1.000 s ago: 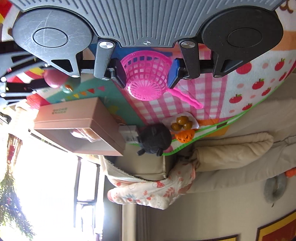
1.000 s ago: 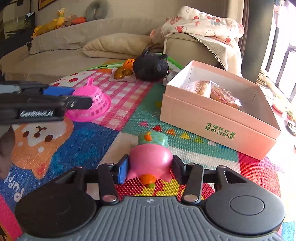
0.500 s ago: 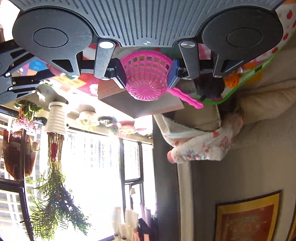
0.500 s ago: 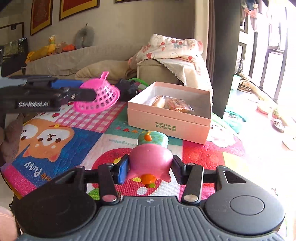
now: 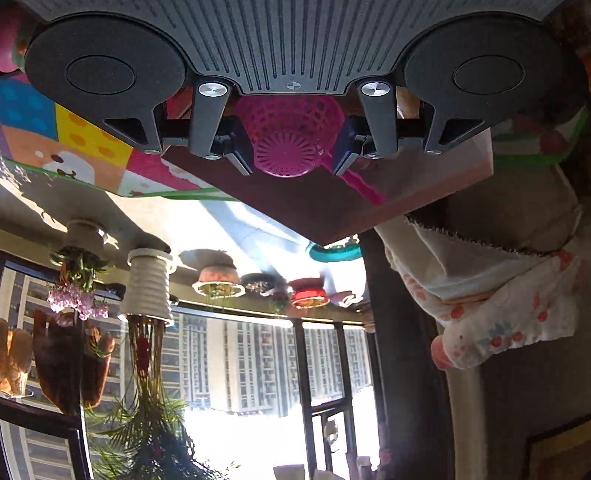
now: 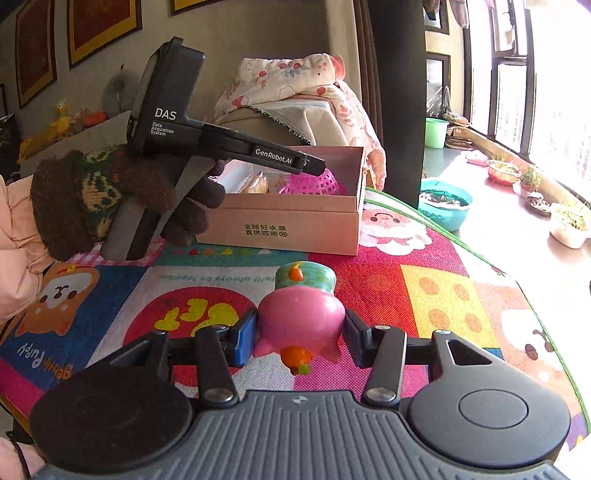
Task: Organize objects
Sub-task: 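Place the pig in the pink box with the right while the left drops the basket in, then grasp the black plush toy with the left gripper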
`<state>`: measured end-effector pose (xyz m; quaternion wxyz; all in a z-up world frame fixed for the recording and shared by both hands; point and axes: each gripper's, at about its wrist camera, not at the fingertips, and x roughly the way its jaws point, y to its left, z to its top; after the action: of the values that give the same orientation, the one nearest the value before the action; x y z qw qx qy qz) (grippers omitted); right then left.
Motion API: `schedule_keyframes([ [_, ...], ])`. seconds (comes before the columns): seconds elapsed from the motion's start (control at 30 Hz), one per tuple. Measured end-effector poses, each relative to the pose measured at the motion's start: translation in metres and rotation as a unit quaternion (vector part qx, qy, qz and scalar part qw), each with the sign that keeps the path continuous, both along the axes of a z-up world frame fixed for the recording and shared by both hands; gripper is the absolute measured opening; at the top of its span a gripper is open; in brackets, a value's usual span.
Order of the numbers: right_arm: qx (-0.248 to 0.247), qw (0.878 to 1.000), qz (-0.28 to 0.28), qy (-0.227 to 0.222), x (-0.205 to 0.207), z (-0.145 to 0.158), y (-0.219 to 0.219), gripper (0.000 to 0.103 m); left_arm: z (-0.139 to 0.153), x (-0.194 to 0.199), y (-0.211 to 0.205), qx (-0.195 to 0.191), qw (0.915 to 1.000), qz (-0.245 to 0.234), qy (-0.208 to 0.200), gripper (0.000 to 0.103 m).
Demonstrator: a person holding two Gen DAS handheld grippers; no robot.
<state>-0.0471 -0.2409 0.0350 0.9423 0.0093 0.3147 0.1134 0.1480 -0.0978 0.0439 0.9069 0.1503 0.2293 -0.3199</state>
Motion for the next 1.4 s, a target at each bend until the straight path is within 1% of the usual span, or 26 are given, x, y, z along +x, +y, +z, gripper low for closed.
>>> schedule_keyframes([
  [0.03,-0.001,1.000,-0.001,0.001,0.002,-0.001,0.000,0.048,-0.003,-0.001,0.000,0.009,1.0000,0.001,-0.002,0.052],
  [0.07,-0.002,1.000,-0.001,0.002,0.003,-0.002,0.001,0.048,-0.002,-0.004,0.003,0.008,0.9999,0.001,-0.007,0.052],
  [0.1,0.000,1.000,0.000,0.004,0.006,-0.002,0.001,0.048,0.001,-0.013,0.009,-0.004,0.9999,0.003,-0.013,0.052],
  [0.17,0.000,1.000,0.003,0.007,0.009,-0.002,0.003,0.048,0.009,-0.028,0.026,-0.039,0.9990,0.017,-0.013,0.052],
  [0.23,-0.005,1.000,0.008,0.007,0.012,0.000,0.007,0.048,0.014,-0.045,0.047,-0.068,0.9970,0.039,-0.001,0.052],
  [0.3,-0.016,1.000,0.014,0.001,0.020,0.006,0.011,0.048,0.015,-0.063,0.071,-0.087,0.9944,0.058,0.016,0.052],
  [0.43,-0.016,1.000,0.012,-0.024,0.047,0.035,0.010,0.048,0.007,-0.088,0.109,-0.101,0.9905,0.082,0.047,0.052],
  [0.5,-0.006,0.999,0.007,-0.041,0.071,0.057,0.008,0.048,0.002,-0.098,0.128,-0.112,0.9873,0.096,0.059,0.051],
  [0.53,0.002,0.999,0.005,-0.042,0.082,0.064,0.008,0.048,-0.001,-0.102,0.137,-0.120,0.9854,0.103,0.062,0.051],
  [0.6,0.025,0.999,0.003,-0.035,0.117,0.081,0.012,0.048,-0.004,-0.108,0.154,-0.134,0.9812,0.121,0.067,0.051],
  [0.7,0.039,0.999,0.007,-0.022,0.165,0.097,0.029,0.048,-0.007,-0.114,0.171,-0.151,0.9747,0.148,0.073,0.050],
  [0.77,0.037,0.999,0.013,-0.024,0.193,0.101,0.044,0.049,-0.008,-0.115,0.180,-0.159,0.9718,0.155,0.078,0.050],
  [0.8,0.034,0.999,0.012,-0.028,0.205,0.101,0.050,0.056,-0.007,-0.116,0.184,-0.160,0.9714,0.157,0.078,0.050],
  [0.83,0.025,0.999,0.000,-0.026,0.219,0.100,0.060,0.074,-0.006,-0.117,0.188,-0.160,0.9710,0.161,0.076,0.050],
  [0.87,0.022,0.999,-0.008,-0.022,0.227,0.099,0.064,0.079,-0.005,-0.116,0.192,-0.158,0.9705,0.166,0.074,0.050],
  [0.9,0.024,1.000,-0.014,-0.015,0.234,0.095,0.069,0.081,-0.005,-0.118,0.197,-0.157,0.9696,0.174,0.071,0.050],
  [0.97,0.031,1.000,-0.007,-0.001,0.233,0.087,0.074,0.081,-0.003,-0.115,0.207,-0.161,0.9655,0.195,0.064,0.050],
  [1.0,0.029,1.000,-0.002,0.000,0.227,0.082,0.078,0.083,-0.002,-0.113,0.212,-0.167,0.9623,0.206,0.061,0.050],
  [1.03,0.019,1.000,0.003,-0.004,0.220,0.077,0.083,0.086,-0.001,-0.108,0.217,-0.174,0.9585,0.219,0.058,0.050],
  [1.07,0.006,1.000,0.007,-0.011,0.212,0.072,0.087,0.087,0.001,-0.102,0.221,-0.179,0.9547,0.231,0.056,0.050],
  [1.13,-0.038,0.998,0.022,-0.039,0.180,0.059,0.098,0.088,0.006,-0.086,0.226,-0.184,0.9504,0.247,0.044,0.050],
  [1.2,-0.066,0.995,0.037,-0.061,0.152,0.046,0.105,0.089,0.013,-0.065,0.230,-0.184,0.9486,0.255,0.029,0.050],
  [1.27,-0.081,0.993,0.056,-0.072,0.121,0.031,0.108,0.089,0.022,-0.040,0.234,-0.199,0.9457,0.256,0.021,0.050],
  [1.3,-0.081,0.992,0.062,-0.073,0.109,0.024,0.108,0.091,0.026,-0.026,0.236,-0.208,0.9451,0.251,0.023,0.050],
  [1.33,-0.076,0.992,0.069,-0.071,0.096,0.016,0.107,0.095,0.029,-0.010,0.238,-0.216,0.9463,0.238,0.030,0.050],
  [1.4,-0.061,0.993,0.071,-0.065,0.079,0.001,0.104,0.099,0.030,0.020,0.237,-0.214,0.9524,0.213,0.042,0.050],
])
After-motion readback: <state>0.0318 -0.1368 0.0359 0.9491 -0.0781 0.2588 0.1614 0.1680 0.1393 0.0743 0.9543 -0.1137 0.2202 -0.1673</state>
